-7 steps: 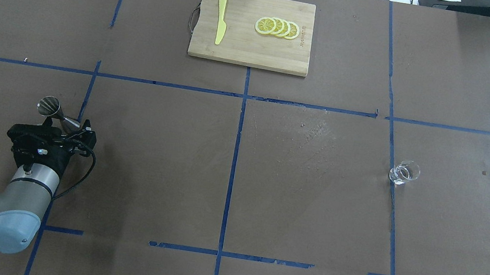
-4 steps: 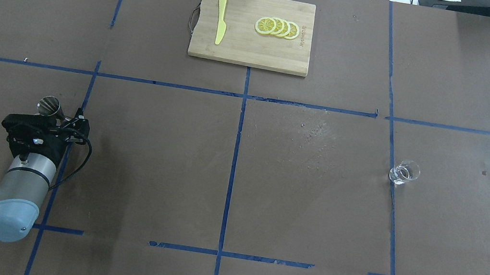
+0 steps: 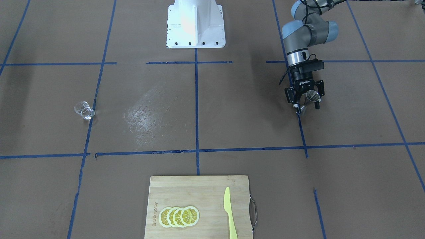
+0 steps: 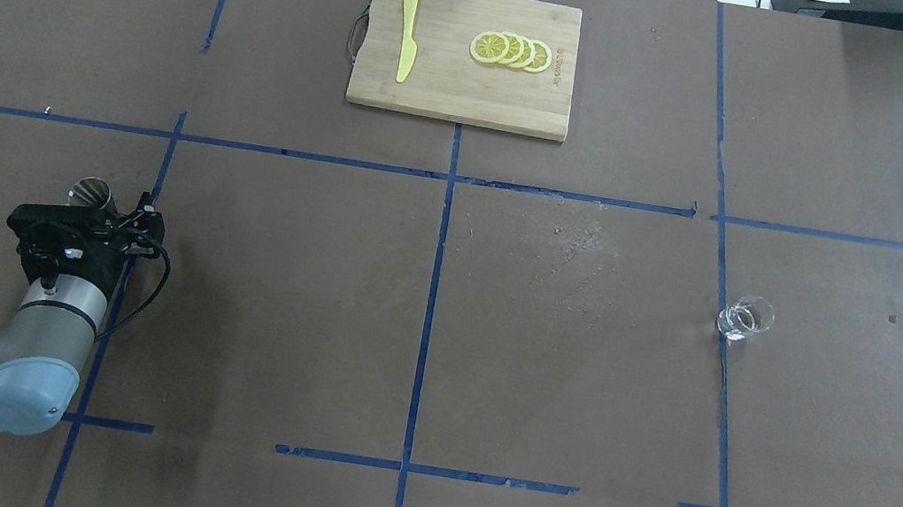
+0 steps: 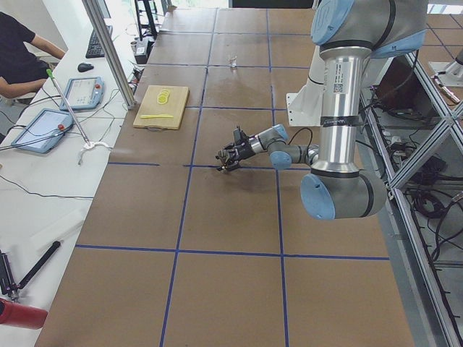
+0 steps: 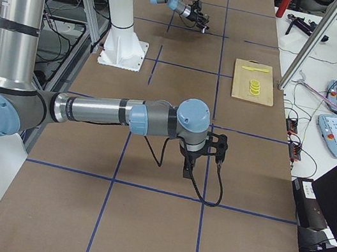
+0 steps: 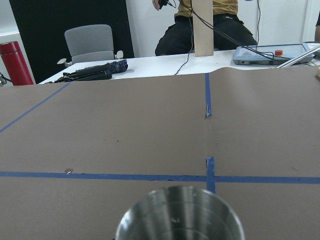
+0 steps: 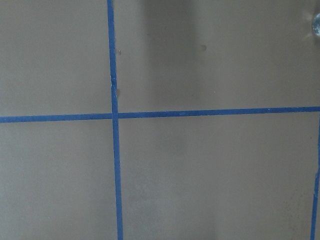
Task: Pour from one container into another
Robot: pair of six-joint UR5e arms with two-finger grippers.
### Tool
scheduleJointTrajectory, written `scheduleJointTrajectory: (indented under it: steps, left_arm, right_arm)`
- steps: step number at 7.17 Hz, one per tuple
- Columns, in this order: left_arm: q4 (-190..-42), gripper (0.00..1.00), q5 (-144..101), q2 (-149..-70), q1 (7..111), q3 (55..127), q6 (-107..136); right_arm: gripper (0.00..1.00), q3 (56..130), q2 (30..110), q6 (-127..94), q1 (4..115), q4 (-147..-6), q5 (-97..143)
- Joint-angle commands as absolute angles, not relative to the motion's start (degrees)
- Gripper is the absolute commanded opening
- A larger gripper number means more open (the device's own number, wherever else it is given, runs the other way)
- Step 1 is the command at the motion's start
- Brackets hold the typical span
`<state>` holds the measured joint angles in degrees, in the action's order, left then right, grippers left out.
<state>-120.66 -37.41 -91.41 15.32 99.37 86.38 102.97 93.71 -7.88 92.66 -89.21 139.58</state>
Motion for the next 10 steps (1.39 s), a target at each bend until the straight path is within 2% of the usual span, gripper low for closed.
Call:
scheduleJointTrajectory:
  steps: [1, 3, 6, 8, 10]
  left_arm:
    - [-120.76, 0.75, -37.53, -91.67, 15.29, 99.05, 86.48]
    - [-120.76, 0.72, -37.70, -91.67, 15.38, 99.31, 86.48]
    - [-120.76, 0.72, -37.71, -91.58, 15.38, 99.76, 86.57]
    - [-120.76, 0.68, -37.71, -91.58, 15.38, 99.32, 86.57]
    - [-120.76, 0.55, -37.79, -91.41, 15.38, 99.84, 86.57]
  right_arm:
    - [1.00, 104.05, 94.04, -8.61, 92.37, -89.21, 139.57]
    - [1.00, 107.65, 94.74, -13.68, 90.80, -89.38, 139.48]
    - [1.00, 118.62, 100.09, -25.46, 84.31, -89.30, 136.94]
    - [1.00, 122.07, 100.37, -36.94, 79.31, -86.08, 136.58]
    - [1.00, 122.17, 100.99, -44.27, 74.90, -80.78, 134.92]
